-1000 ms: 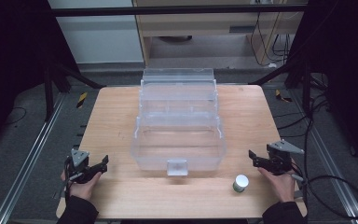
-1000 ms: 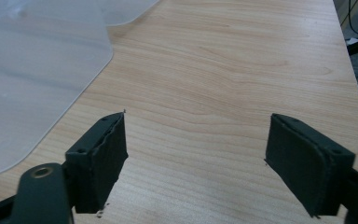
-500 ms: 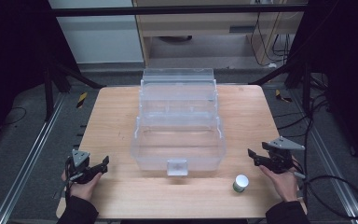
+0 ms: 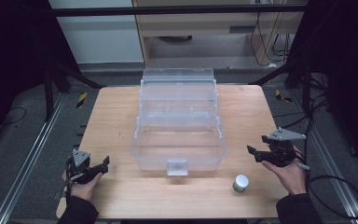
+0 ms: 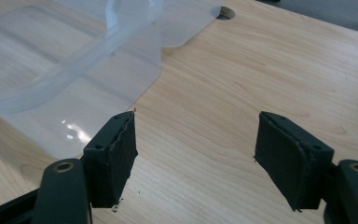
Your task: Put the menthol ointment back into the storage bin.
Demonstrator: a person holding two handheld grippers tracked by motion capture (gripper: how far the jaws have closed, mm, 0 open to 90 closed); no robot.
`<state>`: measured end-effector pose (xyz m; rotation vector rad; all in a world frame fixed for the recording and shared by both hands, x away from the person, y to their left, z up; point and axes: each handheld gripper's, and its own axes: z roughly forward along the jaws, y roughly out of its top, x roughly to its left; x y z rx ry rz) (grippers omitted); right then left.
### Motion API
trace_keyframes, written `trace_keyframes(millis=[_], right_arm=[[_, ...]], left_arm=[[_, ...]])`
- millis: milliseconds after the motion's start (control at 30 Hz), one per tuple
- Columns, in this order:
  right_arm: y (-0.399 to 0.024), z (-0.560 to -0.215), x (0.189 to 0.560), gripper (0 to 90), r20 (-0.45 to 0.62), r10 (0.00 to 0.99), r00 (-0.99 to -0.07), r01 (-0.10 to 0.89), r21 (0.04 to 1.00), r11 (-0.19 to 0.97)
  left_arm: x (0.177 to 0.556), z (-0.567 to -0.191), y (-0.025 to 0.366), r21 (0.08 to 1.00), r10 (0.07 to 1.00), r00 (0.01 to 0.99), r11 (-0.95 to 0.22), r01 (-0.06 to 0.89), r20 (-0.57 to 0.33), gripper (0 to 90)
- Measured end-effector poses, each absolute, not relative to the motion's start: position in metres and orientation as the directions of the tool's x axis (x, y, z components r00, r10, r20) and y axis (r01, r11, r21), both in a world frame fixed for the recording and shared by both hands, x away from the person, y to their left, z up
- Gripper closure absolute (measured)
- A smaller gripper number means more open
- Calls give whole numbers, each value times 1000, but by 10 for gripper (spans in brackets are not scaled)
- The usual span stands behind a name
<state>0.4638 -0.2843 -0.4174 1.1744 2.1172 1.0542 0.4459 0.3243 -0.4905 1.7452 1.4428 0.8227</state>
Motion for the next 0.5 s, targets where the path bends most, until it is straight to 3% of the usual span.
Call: trace_keyframes(millis=[500], right_arm=[[-269,-392,464,273,-141,757,-638,452,727,517]], left_arm=[[446,-490,324,840,983,185,-119,529,23,194]])
